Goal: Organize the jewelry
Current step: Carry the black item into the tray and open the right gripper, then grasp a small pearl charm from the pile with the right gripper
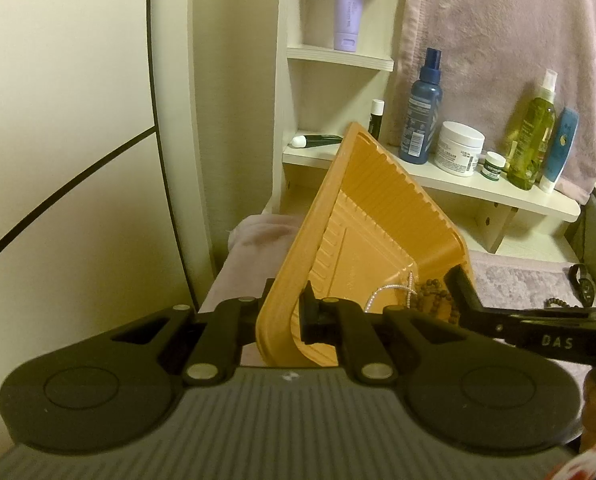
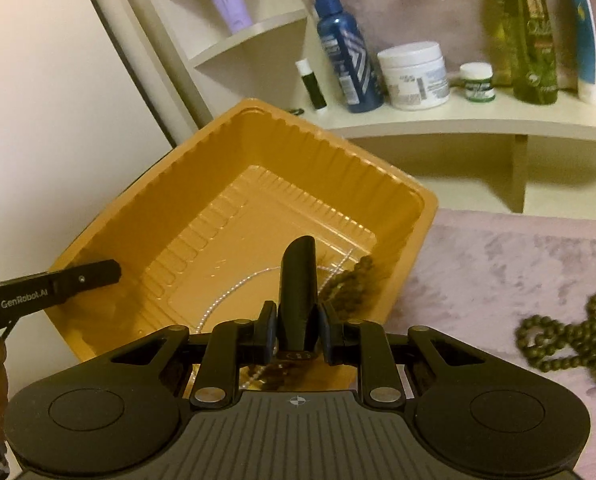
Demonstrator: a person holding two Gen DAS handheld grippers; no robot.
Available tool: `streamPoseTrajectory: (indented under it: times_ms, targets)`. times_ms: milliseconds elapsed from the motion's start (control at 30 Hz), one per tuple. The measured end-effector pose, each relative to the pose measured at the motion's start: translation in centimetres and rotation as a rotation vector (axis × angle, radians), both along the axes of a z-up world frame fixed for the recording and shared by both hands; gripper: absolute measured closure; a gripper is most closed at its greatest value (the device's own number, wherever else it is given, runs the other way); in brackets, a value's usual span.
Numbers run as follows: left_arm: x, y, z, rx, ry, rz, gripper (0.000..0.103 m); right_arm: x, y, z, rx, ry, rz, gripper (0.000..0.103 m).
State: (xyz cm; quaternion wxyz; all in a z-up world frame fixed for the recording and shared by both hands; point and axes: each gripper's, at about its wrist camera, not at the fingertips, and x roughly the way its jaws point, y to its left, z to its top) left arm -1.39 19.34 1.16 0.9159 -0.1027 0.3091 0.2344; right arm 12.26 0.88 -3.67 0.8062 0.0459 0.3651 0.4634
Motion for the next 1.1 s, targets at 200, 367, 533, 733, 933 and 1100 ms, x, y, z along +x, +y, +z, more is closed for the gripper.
streamPoseTrajectory:
  times_ms: [200,367,533,733,933,1100]
  targets:
    - [0.0,0.0,0.0,-0.003,-0.002,0.001,0.095,0.0,0.8,-0.5,-0.008,0.013,0.013,0.081]
    - [0.0,0.1,0.0,-0.005,-0.004,0.0,0.094,0.1,1.0,-0.8,0.025,0.04,0.028,0.079]
    - [0.0,0.2,-0.1,-0.011,-0.006,0.0,0.094,0.3,-0.9,-0.4,0.054,0.026,-0.034,0.073]
    - [-0.1,0.2,-0.1,-0.01,-0.007,0.001,0.094,0.7,-6.0,-0.7,0.068,0.022,-0.188,0.068]
    - [-0.1,0.2,-0.1,-0.008,-0.007,-0.001,0.094,-0.2,-11.6,-1.8,-0.012,-0.054,-0.328,0.067]
    - [-0.2,0.1,-0.1,0.001,-0.004,0.001,0.094,-0.6,-16.3,-3.3,-0.08,-0.071,-0.437,0.067]
